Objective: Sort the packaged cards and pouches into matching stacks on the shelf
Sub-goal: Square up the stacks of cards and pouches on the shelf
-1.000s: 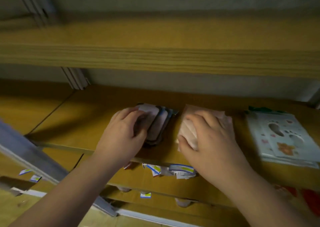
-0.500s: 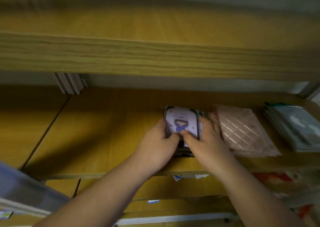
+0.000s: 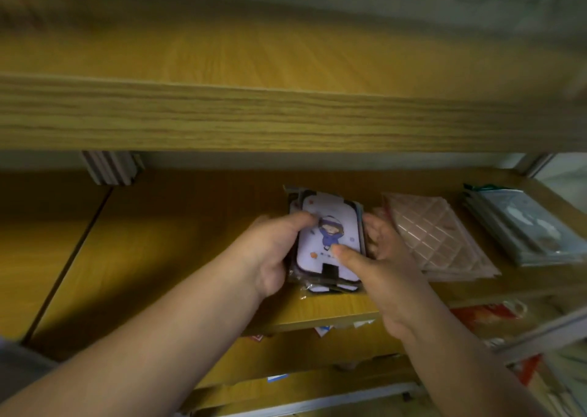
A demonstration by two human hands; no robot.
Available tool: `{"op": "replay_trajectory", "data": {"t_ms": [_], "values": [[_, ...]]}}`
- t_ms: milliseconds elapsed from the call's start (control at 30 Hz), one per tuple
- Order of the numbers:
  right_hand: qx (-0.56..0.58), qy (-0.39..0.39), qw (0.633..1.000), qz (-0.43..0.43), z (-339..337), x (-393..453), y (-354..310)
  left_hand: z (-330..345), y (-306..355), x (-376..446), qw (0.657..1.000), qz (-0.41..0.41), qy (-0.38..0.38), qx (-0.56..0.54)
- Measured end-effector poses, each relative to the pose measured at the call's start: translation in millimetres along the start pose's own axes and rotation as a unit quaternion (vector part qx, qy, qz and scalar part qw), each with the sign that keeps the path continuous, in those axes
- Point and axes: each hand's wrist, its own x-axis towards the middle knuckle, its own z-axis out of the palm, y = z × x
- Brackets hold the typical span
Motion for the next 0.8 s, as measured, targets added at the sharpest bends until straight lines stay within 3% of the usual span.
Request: {"op": "replay_trajectory", "data": {"t_ms": [133,267,367,467,600,800], "values": [[-0.014,-0.005,0.998,-0.053,14.3,-7.9,3.7,-3.7,-7.9,4.1,0.987,0.11,0.04,0.113],[0.027,-0.009,0.998,-0.05,17.3,-8.4,-1.6,-15.9,-9.1,-3.8,0.973,0.186,-0.004,0.139],[0.069,-0.065,0.993,-0.072,16.1,-3.8,-11.9,-24.7,-10.2,-7.9,0.927,0.293,-0.014,0.232],[0.034,-0.065,0.982,-0.171,18.1,-0.5,-17.1,-29.8,-15.6,-9.9,0.876,0.377,-0.024,0.3],[-0.058,-0.092,0.971,-0.211,16.8,-2.7,-3.1,-33.6,-28.9,-9.0,0.863,0.369,-0.092,0.332],[-0.085,-0.08,0.967,-0.226,10.5,-1.8,2.0,-37.1,-31.9,-5.1,0.874,0.352,-0.084,0.325]]}}
